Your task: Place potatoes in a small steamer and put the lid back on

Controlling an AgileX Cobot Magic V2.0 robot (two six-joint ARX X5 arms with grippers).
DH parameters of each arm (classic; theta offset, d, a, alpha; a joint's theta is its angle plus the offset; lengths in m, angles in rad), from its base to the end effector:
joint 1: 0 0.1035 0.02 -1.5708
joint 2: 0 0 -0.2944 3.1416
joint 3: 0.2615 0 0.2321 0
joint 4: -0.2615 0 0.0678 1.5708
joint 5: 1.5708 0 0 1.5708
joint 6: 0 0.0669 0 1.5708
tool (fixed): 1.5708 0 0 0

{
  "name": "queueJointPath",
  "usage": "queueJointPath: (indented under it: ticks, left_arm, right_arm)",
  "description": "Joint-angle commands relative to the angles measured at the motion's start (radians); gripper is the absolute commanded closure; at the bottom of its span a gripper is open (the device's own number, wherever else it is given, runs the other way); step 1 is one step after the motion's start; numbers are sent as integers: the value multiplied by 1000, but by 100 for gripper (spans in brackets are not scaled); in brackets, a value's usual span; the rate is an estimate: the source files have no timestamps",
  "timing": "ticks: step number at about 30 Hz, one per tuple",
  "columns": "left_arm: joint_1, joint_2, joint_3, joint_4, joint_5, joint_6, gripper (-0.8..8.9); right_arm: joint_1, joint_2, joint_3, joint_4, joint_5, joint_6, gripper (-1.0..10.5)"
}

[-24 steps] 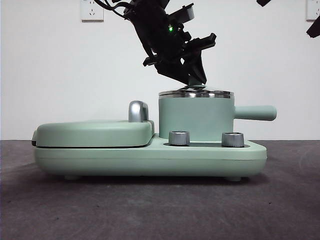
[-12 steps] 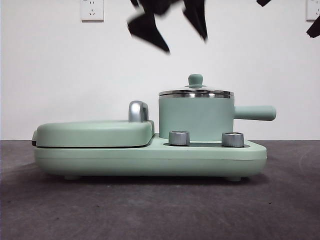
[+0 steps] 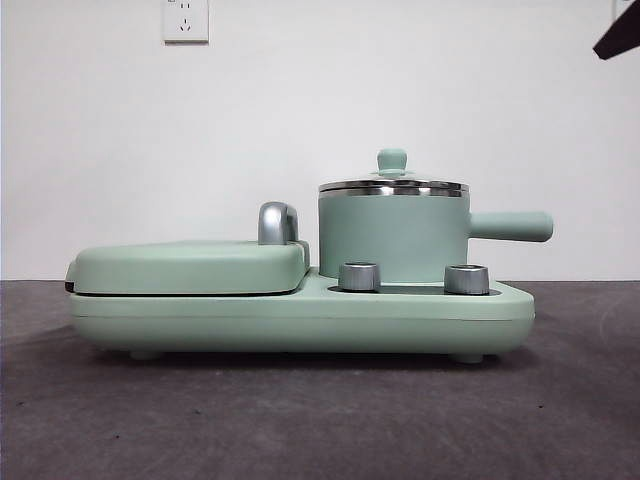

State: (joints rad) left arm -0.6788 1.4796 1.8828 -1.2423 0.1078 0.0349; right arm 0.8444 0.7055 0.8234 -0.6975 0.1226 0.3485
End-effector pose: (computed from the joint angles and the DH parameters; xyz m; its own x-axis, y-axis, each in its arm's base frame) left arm 0.2022 -0.1724 0.4399 0.4495 -0.5008 -0.7397 0.7000 0.7119 -0.0567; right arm 0.0883 0.0871 0.3069 0.6430 0.5396 -0.5436 -0.5093 0.8313 0.2228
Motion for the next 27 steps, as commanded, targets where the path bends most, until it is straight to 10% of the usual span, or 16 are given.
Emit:
queueJointPath:
  ticks: [1, 15, 18, 20, 27]
  left_arm:
    - [-10, -100, -127, 42, 6, -56, 284]
    - [-47, -748, -969, 539, -4, -339, 305]
    - [-47, -813, -1045, 555, -6, -346, 763]
    - [-47, -836, -1070, 553, -7, -354, 813]
    - [-48, -840, -1071, 532, -6, -362, 808]
  right_arm:
    - [12, 5, 7, 25, -3, 6, 461]
    - [12, 5, 7, 26, -52, 6, 461]
    - [12, 5, 7, 26, -58, 3, 599]
    - [12, 5, 7, 24, -82, -1, 964]
    - [11, 4, 7, 34, -78, 0, 930]
